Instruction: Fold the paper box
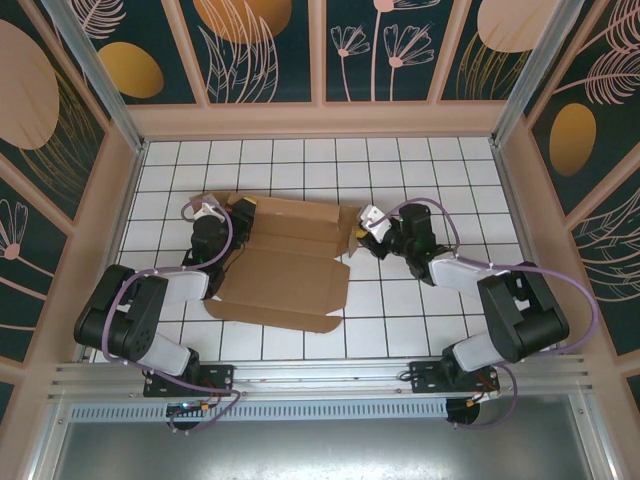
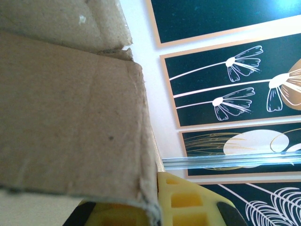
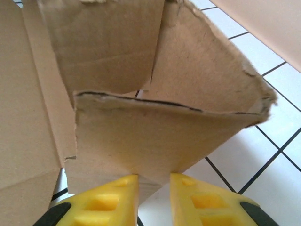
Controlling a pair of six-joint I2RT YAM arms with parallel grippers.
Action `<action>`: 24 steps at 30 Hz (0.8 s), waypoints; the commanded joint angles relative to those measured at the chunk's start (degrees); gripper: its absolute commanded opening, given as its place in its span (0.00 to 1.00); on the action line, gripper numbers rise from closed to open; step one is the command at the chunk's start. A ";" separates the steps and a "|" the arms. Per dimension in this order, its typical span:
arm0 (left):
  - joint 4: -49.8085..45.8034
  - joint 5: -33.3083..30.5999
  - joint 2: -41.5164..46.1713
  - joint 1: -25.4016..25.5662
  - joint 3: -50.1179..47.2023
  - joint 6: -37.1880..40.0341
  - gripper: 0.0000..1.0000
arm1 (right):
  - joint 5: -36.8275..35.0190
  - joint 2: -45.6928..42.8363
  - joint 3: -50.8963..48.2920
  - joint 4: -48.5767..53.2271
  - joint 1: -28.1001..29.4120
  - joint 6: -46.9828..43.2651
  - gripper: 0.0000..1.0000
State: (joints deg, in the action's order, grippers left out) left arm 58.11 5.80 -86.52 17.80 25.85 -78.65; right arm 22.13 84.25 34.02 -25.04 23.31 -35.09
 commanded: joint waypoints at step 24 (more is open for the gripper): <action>1.26 1.14 -1.29 0.30 -0.64 1.62 0.00 | 3.52 -5.27 0.26 9.67 5.89 -7.05 0.29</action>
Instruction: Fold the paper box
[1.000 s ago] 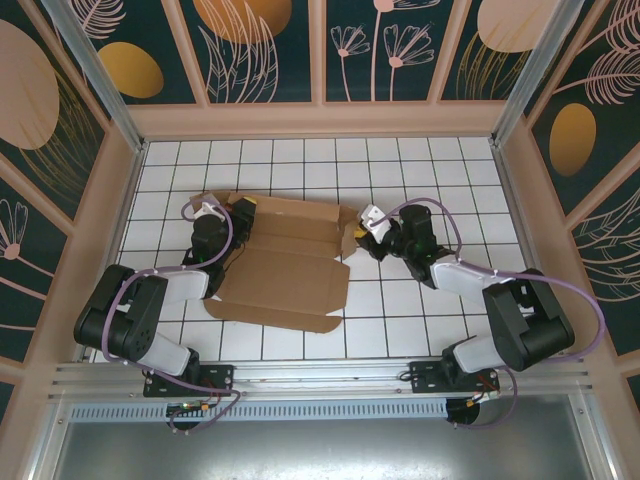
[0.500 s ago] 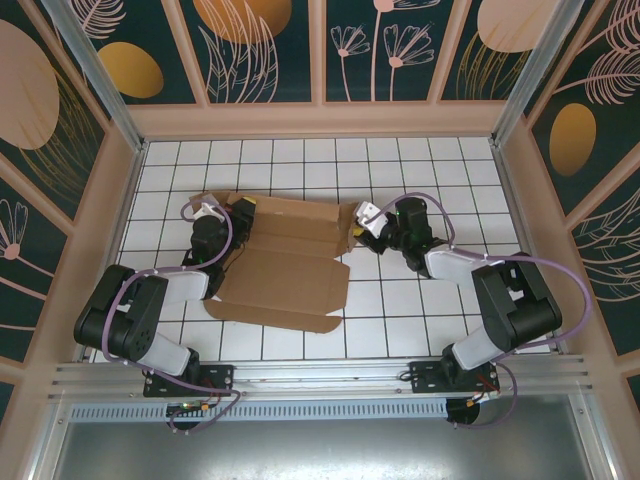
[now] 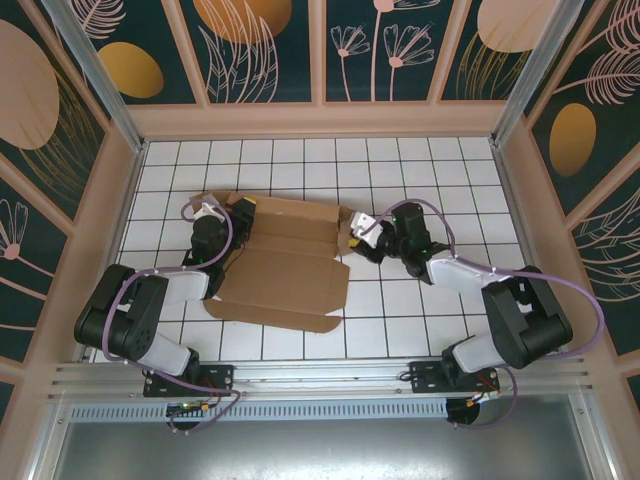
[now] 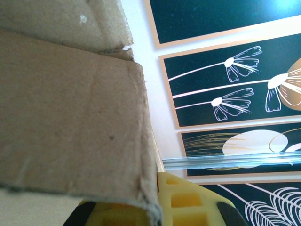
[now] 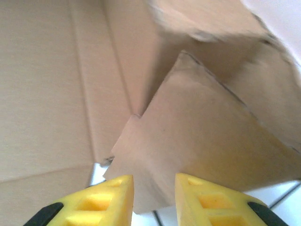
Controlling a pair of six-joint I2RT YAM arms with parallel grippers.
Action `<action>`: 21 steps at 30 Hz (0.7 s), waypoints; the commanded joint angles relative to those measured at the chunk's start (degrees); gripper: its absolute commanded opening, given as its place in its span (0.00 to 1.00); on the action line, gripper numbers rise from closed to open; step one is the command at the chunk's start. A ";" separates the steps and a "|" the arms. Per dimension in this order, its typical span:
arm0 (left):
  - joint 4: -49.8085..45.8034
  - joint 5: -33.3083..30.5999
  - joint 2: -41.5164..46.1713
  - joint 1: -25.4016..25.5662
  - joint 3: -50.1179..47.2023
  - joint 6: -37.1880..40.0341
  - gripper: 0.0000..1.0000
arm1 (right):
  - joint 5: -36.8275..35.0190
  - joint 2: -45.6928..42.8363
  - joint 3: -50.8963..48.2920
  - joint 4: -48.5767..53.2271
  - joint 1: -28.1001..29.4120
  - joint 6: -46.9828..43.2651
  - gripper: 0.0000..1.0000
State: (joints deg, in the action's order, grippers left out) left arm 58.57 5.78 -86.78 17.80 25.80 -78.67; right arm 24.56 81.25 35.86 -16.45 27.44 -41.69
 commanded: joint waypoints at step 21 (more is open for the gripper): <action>0.95 1.36 -1.44 -0.10 -0.67 1.51 0.00 | 4.97 -6.11 3.52 11.03 -10.67 -6.67 0.31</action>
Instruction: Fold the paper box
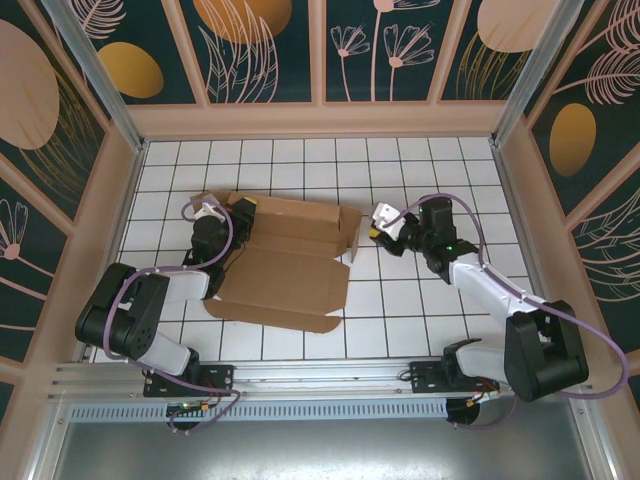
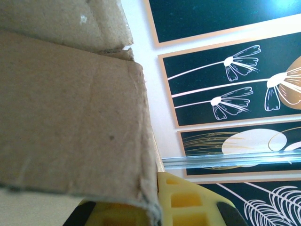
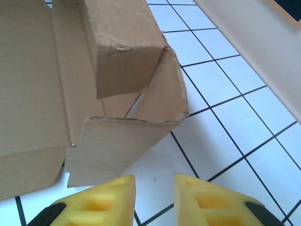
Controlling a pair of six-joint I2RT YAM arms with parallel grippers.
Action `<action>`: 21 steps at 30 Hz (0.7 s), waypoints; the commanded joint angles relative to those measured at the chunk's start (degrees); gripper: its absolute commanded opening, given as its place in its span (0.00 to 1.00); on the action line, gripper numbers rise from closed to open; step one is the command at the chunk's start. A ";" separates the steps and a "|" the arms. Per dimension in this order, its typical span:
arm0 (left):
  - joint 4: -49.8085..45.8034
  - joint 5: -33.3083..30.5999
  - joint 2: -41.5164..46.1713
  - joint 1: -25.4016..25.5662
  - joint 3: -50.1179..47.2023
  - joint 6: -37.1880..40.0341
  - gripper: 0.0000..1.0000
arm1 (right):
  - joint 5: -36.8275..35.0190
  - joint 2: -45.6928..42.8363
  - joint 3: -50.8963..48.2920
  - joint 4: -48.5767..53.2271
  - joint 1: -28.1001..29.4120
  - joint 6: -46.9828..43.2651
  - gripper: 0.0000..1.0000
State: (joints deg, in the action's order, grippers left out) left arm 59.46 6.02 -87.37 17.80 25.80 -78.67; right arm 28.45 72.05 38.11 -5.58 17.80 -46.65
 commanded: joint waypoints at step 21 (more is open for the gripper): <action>0.65 1.47 -1.40 -0.17 -0.40 1.29 0.00 | 4.87 15.60 8.37 -0.81 7.47 -1.93 0.58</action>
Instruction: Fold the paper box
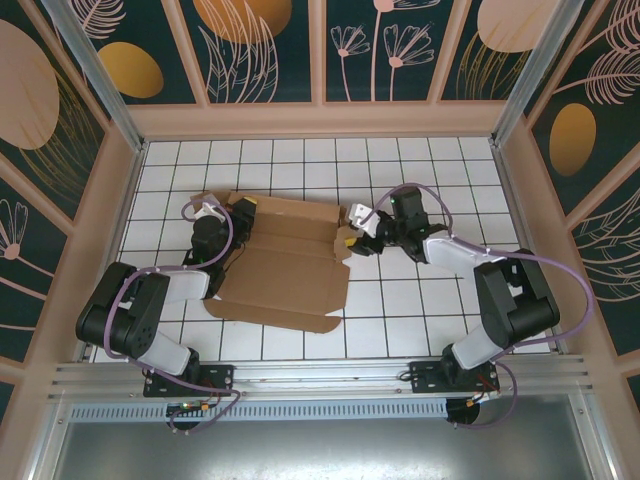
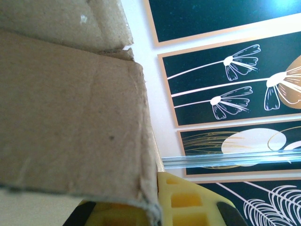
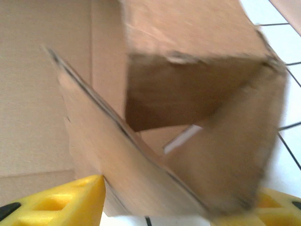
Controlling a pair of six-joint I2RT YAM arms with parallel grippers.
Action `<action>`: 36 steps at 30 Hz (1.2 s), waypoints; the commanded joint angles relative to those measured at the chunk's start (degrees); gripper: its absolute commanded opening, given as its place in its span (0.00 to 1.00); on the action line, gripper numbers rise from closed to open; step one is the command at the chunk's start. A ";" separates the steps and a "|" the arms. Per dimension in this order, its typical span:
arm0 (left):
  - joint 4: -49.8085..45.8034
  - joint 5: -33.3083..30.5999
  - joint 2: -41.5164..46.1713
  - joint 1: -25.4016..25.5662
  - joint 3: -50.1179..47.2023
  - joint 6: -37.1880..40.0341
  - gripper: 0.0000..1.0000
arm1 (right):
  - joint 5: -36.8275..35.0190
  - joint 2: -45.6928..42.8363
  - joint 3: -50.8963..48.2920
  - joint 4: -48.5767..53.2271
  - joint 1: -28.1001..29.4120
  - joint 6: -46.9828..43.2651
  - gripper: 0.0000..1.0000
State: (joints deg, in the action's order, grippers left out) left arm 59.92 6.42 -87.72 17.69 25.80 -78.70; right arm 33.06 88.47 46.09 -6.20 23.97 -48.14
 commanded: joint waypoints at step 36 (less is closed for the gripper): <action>1.24 1.24 0.06 -0.07 -0.98 -1.28 0.00 | -31.20 7.01 -3.13 -30.13 12.42 30.83 0.64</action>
State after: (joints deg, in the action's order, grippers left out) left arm 61.08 6.63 -87.81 17.58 25.43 -80.64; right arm 3.86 94.70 41.25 -31.99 36.07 -20.10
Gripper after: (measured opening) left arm 0.050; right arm 0.639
